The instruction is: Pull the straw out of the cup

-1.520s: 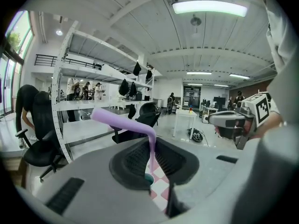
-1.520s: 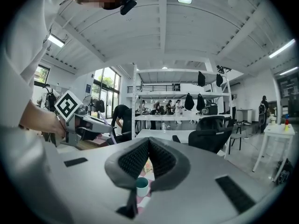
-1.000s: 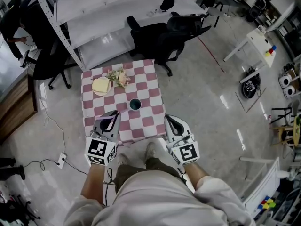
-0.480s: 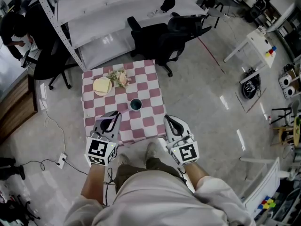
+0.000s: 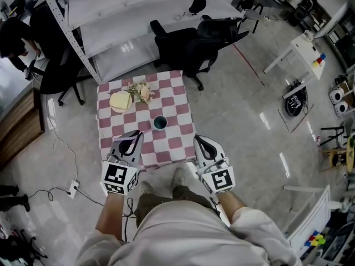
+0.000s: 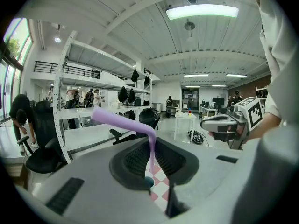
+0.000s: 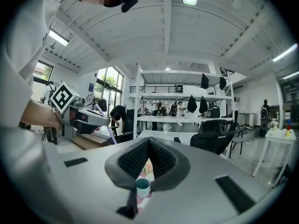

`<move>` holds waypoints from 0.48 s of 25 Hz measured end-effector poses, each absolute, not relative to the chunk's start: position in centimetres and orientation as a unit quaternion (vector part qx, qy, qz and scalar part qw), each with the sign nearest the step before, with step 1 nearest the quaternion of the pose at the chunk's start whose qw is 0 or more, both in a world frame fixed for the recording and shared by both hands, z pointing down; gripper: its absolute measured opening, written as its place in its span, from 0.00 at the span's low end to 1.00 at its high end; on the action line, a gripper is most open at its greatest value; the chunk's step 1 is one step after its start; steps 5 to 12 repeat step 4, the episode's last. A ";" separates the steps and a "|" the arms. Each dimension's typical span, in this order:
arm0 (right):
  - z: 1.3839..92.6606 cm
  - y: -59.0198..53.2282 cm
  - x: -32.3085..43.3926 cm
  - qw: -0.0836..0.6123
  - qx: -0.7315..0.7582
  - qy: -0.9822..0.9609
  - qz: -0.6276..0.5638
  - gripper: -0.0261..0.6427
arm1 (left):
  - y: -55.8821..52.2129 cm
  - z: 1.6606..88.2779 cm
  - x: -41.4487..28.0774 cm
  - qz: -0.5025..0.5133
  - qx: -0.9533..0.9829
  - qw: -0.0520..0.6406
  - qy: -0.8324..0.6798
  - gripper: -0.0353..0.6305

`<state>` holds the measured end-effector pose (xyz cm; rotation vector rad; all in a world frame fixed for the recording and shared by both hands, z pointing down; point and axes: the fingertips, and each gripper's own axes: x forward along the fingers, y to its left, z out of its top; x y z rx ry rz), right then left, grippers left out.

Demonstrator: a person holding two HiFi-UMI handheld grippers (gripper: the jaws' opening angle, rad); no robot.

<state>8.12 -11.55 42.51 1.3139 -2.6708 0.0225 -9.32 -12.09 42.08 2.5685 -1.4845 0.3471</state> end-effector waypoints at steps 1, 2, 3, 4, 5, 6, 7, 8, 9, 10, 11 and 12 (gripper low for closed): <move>42.5 -11.5 8.1 0.083 0.440 -0.894 0.007 0.04 | -12.0 42.1 -9.3 0.115 0.857 0.077 -0.496 0.11; 42.5 -11.4 8.1 0.083 0.440 -0.894 0.007 0.04 | -12.0 42.1 -9.3 0.115 0.857 0.077 -0.496 0.11; 42.6 -11.4 8.2 0.084 0.440 -0.894 0.007 0.04 | -11.9 42.1 -9.3 0.115 0.857 0.077 -0.496 0.11; 42.6 -11.3 8.2 0.084 0.439 -0.894 0.007 0.04 | -11.8 42.1 -9.3 0.115 0.857 0.077 -0.496 0.11; 42.6 -11.3 8.2 0.084 0.439 -0.894 0.007 0.04 | -11.8 42.1 -9.3 0.115 0.857 0.077 -0.496 0.11; 42.6 -11.3 8.2 0.084 0.439 -0.894 0.007 0.04 | -11.8 42.1 -9.3 0.115 0.857 0.077 -0.496 0.11; 42.6 -11.3 8.2 0.084 0.439 -0.894 0.007 0.04 | -11.8 42.1 -9.3 0.115 0.857 0.077 -0.496 0.11; 42.6 -11.3 8.2 0.084 0.439 -0.894 0.007 0.04 | -11.8 42.1 -9.3 0.115 0.857 0.077 -0.496 0.11; 42.6 -11.3 8.2 0.084 0.439 -0.894 0.007 0.04 | -11.8 42.1 -9.3 0.115 0.857 0.077 -0.496 0.11; 42.6 -11.3 8.2 0.084 0.439 -0.894 0.007 0.04 | -11.8 42.1 -9.3 0.115 0.857 0.077 -0.496 0.11; 42.6 -11.3 8.2 0.084 0.439 -0.894 0.007 0.04 | -11.8 42.1 -9.3 0.115 0.857 0.077 -0.496 0.11; 42.6 -11.3 8.2 0.084 0.439 -0.894 0.007 0.04 | -11.8 42.1 -9.3 0.115 0.857 0.077 -0.496 0.11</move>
